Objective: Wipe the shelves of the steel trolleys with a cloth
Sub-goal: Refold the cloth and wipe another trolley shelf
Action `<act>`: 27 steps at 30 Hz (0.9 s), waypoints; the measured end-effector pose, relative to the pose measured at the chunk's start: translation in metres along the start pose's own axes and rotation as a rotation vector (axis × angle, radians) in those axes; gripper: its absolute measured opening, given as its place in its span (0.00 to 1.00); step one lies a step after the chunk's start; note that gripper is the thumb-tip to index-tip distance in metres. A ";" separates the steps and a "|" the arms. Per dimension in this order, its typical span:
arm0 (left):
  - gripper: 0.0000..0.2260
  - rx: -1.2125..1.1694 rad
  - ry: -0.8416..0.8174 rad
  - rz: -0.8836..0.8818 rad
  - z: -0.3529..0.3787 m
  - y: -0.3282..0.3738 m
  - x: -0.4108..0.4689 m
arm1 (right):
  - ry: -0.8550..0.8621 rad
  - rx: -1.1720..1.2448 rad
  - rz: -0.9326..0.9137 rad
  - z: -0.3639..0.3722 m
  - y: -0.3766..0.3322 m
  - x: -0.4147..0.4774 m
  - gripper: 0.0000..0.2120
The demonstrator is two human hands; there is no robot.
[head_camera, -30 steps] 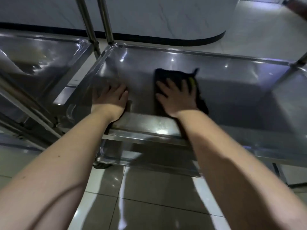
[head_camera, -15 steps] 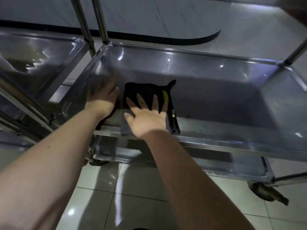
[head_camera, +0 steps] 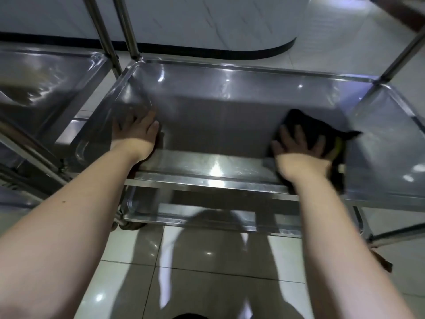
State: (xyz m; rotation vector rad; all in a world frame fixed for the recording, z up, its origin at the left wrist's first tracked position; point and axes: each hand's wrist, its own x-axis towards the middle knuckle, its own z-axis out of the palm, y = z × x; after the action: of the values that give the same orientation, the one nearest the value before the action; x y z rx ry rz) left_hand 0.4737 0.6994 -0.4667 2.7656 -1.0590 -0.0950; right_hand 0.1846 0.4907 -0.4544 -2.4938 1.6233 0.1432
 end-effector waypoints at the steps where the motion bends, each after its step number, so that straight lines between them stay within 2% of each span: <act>1: 0.22 -0.045 0.026 -0.002 0.002 -0.003 0.002 | 0.019 0.009 -0.109 0.007 -0.037 -0.016 0.28; 2: 0.21 -0.135 0.064 -0.012 0.003 -0.005 0.004 | 0.032 0.017 -0.241 0.013 -0.078 -0.034 0.27; 4: 0.19 -0.486 0.134 -0.053 0.000 -0.008 0.002 | -0.018 0.012 -0.482 0.024 -0.157 -0.068 0.27; 6: 0.16 -0.834 0.188 -0.071 -0.003 -0.006 -0.004 | -0.123 -0.023 -0.583 0.027 -0.209 -0.089 0.26; 7: 0.15 -0.845 0.212 -0.056 -0.006 -0.005 -0.007 | -0.152 -0.018 -0.590 0.025 -0.222 -0.092 0.26; 8: 0.14 -0.704 0.236 -0.047 -0.007 -0.005 -0.007 | -0.164 0.013 -0.586 0.024 -0.227 -0.091 0.26; 9: 0.15 -0.704 0.221 -0.062 -0.010 -0.008 -0.006 | -0.150 0.069 -0.584 0.022 -0.225 -0.088 0.26; 11: 0.17 -0.617 0.152 -0.113 -0.021 -0.002 -0.002 | -0.024 0.212 -0.568 0.014 -0.202 -0.075 0.26; 13: 0.21 -0.295 0.165 -0.001 -0.029 0.019 -0.005 | 0.093 0.274 -0.492 0.005 -0.166 -0.049 0.25; 16: 0.27 -0.109 -0.031 0.149 -0.016 0.074 -0.028 | 0.033 0.157 -0.377 0.001 -0.108 -0.006 0.24; 19: 0.28 0.073 -0.153 0.101 0.007 0.099 -0.048 | 0.049 0.058 -0.383 0.013 -0.084 0.006 0.25; 22: 0.28 0.073 -0.114 0.050 -0.002 0.061 -0.039 | 0.077 0.067 -0.394 0.018 -0.088 0.007 0.25; 27: 0.30 0.149 -0.069 -0.223 -0.025 -0.043 -0.016 | 0.101 0.042 -0.383 0.022 -0.088 0.009 0.25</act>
State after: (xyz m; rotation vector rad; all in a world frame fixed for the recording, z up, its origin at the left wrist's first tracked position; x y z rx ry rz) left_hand 0.4927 0.7448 -0.4503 3.0273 -0.7987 -0.1475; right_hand 0.2687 0.5213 -0.4704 -2.7586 1.1337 -0.0647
